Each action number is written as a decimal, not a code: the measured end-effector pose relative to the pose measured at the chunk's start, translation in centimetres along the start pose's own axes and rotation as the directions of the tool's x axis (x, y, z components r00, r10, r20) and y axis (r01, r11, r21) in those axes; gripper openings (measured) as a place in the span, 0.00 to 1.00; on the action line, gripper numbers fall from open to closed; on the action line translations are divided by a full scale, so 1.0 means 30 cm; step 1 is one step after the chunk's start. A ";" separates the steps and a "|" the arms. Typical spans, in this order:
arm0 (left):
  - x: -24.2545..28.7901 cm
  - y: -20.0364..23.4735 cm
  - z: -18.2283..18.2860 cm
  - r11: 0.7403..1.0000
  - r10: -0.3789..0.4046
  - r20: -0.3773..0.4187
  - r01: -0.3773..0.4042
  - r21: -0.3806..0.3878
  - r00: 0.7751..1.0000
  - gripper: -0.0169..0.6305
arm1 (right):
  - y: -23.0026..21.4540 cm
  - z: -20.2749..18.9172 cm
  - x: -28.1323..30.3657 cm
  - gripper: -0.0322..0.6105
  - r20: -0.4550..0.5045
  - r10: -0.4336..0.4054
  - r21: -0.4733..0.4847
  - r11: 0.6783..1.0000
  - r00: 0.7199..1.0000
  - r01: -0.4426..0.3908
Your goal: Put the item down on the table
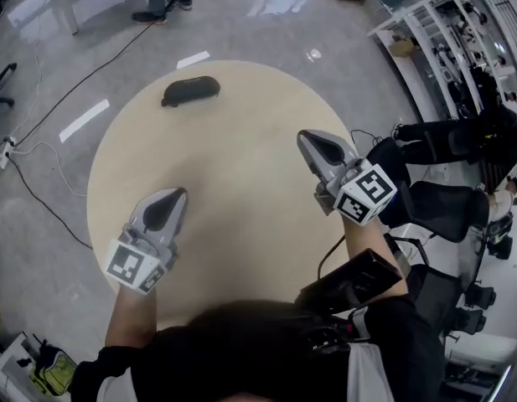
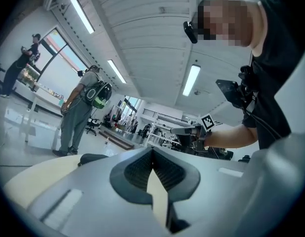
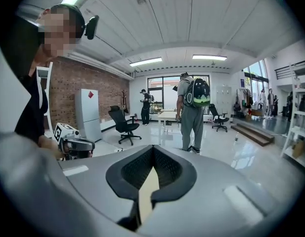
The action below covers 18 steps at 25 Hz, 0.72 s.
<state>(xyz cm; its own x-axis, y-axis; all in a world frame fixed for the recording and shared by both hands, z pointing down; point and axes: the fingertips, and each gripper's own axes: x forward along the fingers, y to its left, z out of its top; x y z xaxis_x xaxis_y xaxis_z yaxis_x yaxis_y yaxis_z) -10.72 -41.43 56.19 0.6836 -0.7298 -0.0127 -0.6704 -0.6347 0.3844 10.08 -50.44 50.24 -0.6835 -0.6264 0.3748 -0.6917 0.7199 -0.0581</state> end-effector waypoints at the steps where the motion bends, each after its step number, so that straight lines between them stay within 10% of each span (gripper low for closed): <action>1: 0.003 -0.052 0.024 1.000 -0.019 0.002 0.019 0.015 1.000 0.02 | 0.015 0.018 -0.069 0.07 0.009 -0.007 -0.002 1.000 1.000 0.007; 11: -0.034 -0.589 0.224 0.969 -0.225 0.000 0.224 0.107 0.974 0.02 | 0.169 0.186 -0.763 0.07 0.133 -0.164 0.023 0.986 0.978 0.162; 18: -0.044 -0.984 0.266 0.901 -0.402 -0.066 0.408 0.145 0.913 0.02 | 0.271 0.142 -1.191 0.07 0.205 -0.300 0.115 0.953 0.932 0.281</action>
<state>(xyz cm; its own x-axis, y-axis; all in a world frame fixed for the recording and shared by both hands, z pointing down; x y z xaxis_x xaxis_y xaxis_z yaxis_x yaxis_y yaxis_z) 5.86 -23.77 37.49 0.9131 -0.3940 -0.1050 -0.3674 -0.9066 0.2076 27.88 -23.47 32.43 -0.4772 -0.8608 0.1768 -0.8781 0.4752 -0.0563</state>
